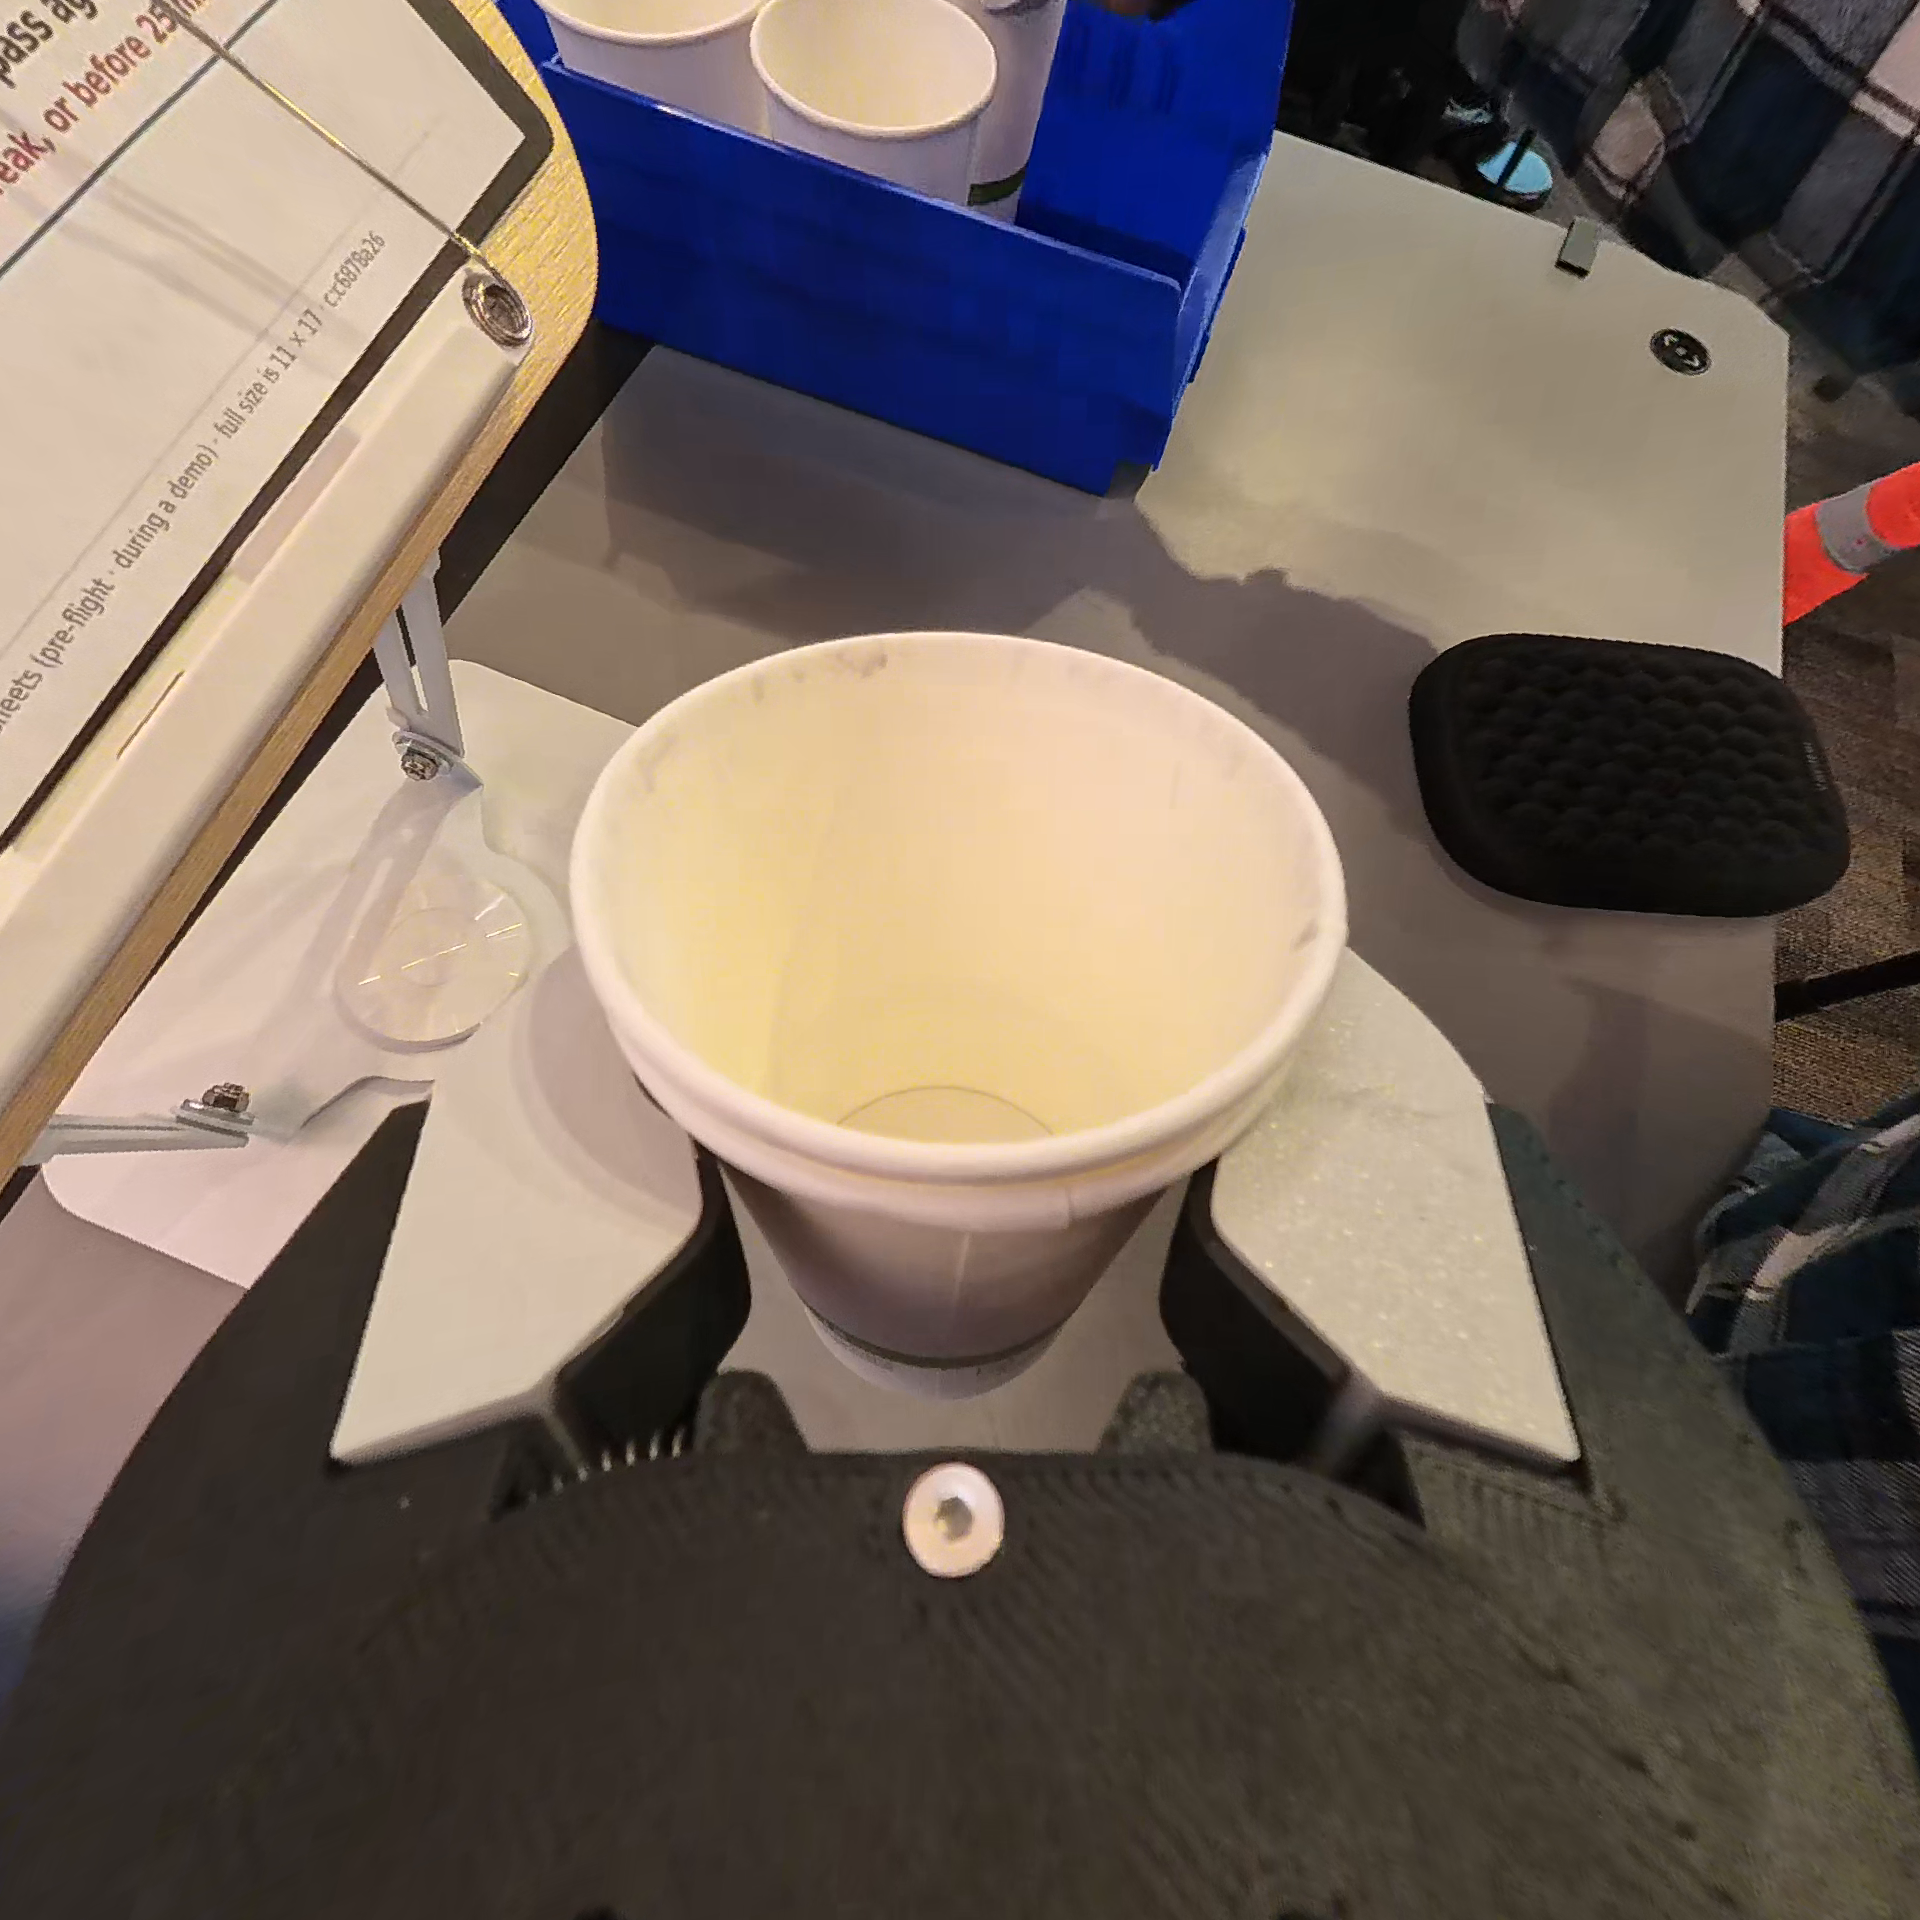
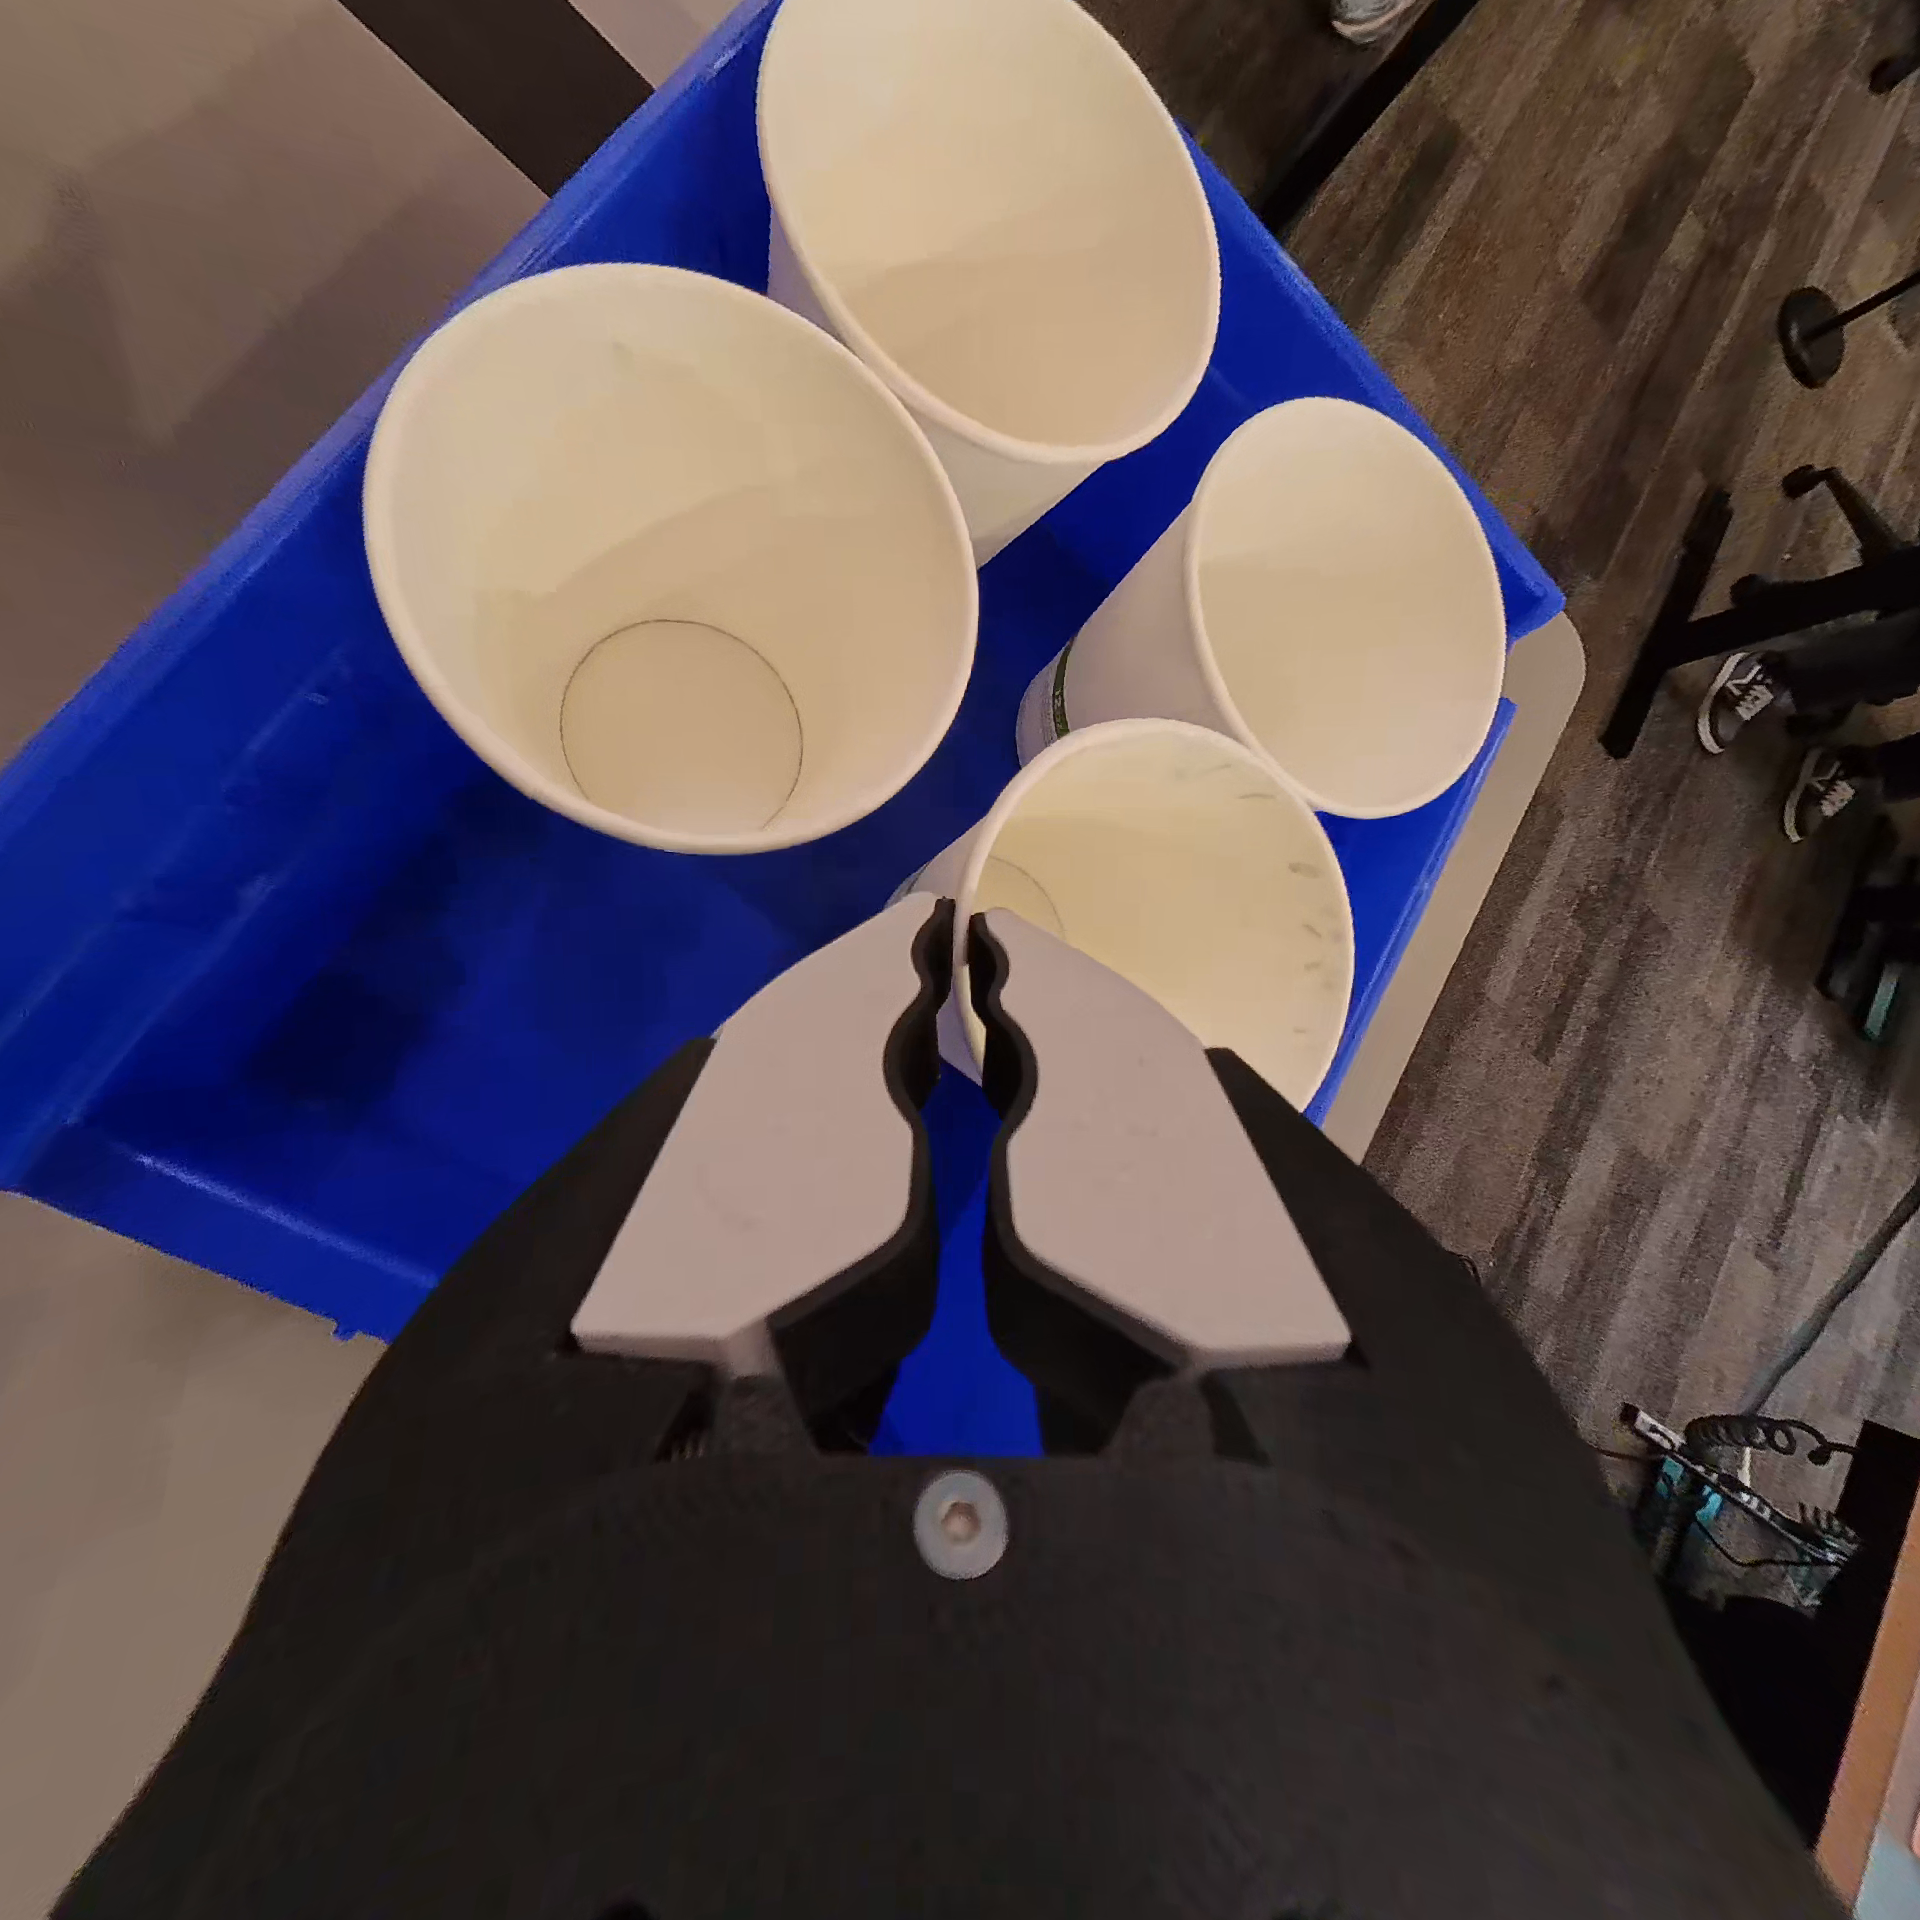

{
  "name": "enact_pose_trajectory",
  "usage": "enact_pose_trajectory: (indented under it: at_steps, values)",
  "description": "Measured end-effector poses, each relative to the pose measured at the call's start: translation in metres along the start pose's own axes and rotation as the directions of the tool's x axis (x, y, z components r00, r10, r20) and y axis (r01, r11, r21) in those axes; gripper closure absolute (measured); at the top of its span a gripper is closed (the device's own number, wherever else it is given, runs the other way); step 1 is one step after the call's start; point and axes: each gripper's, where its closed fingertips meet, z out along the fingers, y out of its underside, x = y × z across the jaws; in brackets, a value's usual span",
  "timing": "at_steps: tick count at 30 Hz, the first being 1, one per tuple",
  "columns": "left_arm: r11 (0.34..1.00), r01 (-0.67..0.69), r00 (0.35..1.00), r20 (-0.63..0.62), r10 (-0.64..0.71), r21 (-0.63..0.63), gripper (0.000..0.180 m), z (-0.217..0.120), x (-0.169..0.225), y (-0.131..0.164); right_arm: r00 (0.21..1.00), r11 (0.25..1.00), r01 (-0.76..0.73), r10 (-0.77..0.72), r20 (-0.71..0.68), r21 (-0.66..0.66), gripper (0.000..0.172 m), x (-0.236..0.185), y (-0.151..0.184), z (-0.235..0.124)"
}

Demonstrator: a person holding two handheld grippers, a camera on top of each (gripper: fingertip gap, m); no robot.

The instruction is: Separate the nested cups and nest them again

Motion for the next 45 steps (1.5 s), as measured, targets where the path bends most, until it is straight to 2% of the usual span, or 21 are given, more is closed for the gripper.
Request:
enact_pose_trajectory:
  at_steps: [1,4,5,8,10,13,16,20,23,31,34,36,45]
  values:
    - [1.000,0.000,1.000,0.000,0.000,0.000,0.079,0.000,0.000,0.000,1.000,1.000,-0.003,0.003,0.003,0.002,0.168,0.000,-0.001,0.000]
    - [1.000,0.004,1.000,-0.002,-0.004,0.000,0.079,0.001,-0.001,0.001,1.000,1.000,-0.016,0.016,-0.013,0.021,0.141,0.003,-0.007,-0.005]
    - [1.000,0.004,1.000,-0.002,-0.004,-0.001,0.078,0.001,-0.001,0.001,1.000,1.000,-0.012,0.012,-0.024,0.021,0.137,0.003,-0.009,-0.010]
    - [1.000,0.003,1.000,-0.003,-0.003,-0.003,0.079,0.000,-0.002,0.000,0.996,0.998,0.021,-0.016,-0.082,0.058,0.131,0.004,-0.022,-0.039]
    - [1.000,0.004,1.000,-0.007,-0.004,-0.005,0.078,-0.001,-0.002,-0.001,0.998,0.988,0.042,-0.034,-0.055,0.151,0.134,-0.015,-0.049,-0.070]
    - [1.000,0.008,1.000,-0.024,-0.008,-0.012,0.078,0.000,0.000,-0.002,0.981,0.935,0.108,-0.155,0.117,0.337,0.145,-0.088,-0.107,-0.116]
    - [1.000,0.011,0.998,-0.058,-0.012,-0.006,0.078,0.002,0.005,-0.007,0.869,0.835,0.138,-0.360,0.338,0.533,0.150,-0.190,-0.156,-0.161]
    - [0.999,0.032,0.992,-0.125,-0.029,0.017,0.078,0.002,0.017,-0.015,0.681,0.740,0.187,-0.572,0.457,0.646,0.149,-0.291,-0.179,-0.191]
    - [0.999,0.041,0.986,-0.163,-0.040,0.006,0.078,-0.001,0.024,-0.013,0.611,0.706,0.234,-0.642,0.463,0.669,0.148,-0.328,-0.182,-0.192]
    - [0.999,0.041,0.973,-0.228,-0.045,-0.021,0.078,-0.007,0.040,-0.002,0.545,0.675,0.289,-0.699,0.463,0.679,0.153,-0.360,-0.181,-0.185]
    - [0.999,0.024,0.969,-0.245,-0.029,-0.022,0.078,-0.006,0.045,-0.002,0.520,0.665,0.308,-0.716,0.465,0.680,0.164,-0.363,-0.178,-0.183]
    - [0.999,0.006,0.970,-0.243,-0.014,-0.032,0.078,-0.005,0.045,-0.001,0.508,0.669,0.304,-0.716,0.478,0.678,0.165,-0.365,-0.175,-0.183]
    - [0.998,-0.018,0.954,-0.299,0.034,0.056,0.072,-0.009,0.052,-0.016,0.518,0.665,0.174,-0.689,0.507,0.726,0.167,-0.360,-0.180,-0.199]
